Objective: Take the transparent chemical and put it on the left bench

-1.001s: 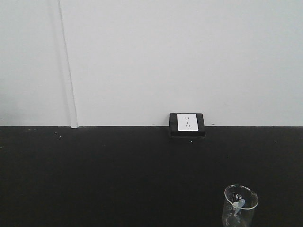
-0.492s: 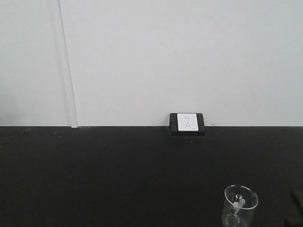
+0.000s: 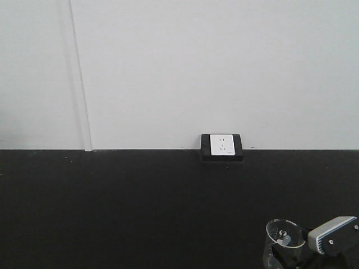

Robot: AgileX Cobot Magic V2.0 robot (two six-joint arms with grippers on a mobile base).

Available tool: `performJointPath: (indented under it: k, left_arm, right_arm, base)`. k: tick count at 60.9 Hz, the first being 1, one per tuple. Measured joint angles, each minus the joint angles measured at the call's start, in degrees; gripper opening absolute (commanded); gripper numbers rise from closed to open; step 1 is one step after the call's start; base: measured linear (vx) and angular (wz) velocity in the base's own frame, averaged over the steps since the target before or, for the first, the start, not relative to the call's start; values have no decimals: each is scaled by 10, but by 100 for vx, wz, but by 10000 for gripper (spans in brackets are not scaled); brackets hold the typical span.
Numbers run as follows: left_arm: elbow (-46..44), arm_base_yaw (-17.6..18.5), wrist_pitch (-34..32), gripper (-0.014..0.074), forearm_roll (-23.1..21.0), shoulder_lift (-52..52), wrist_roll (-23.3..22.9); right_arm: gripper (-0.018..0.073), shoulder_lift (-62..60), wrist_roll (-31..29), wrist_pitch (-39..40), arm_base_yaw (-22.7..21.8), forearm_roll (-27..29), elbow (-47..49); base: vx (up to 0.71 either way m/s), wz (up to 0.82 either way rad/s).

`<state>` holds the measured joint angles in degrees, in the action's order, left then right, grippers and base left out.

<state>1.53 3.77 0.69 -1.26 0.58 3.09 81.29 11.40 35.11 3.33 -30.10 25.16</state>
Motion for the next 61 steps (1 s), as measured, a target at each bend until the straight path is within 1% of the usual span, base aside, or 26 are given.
performJointPath:
  k: [16, 25, 34, 48, 55, 61]
  left_arm:
    - [0, 0, 0, -3, 0, 0, 0]
    - [0, 0, 0, -3, 0, 0, 0]
    - [0, 0, 0, -3, 0, 0, 0]
    - [0, 0, 0, -3, 0, 0, 0]
    - [0, 0, 0, -3, 0, 0, 0]
    - [0, 0, 0, -3, 0, 0, 0]
  right_arm:
    - [504, 75, -5, 12, 0, 8, 57]
    - [469, 108, -6, 11, 0, 11, 69]
    - [359, 118, -6, 7, 0, 11, 70]
    - [91, 118, -6, 11, 0, 12, 70]
    - [-15, 110, -6, 10, 0, 13, 72]
    - [-10, 83, -6, -8, 0, 13, 72]
  base:
    - [0, 0]
    - [0, 0]
    - [0, 0]
    - [0, 0]
    - [0, 0]
    - [0, 0]
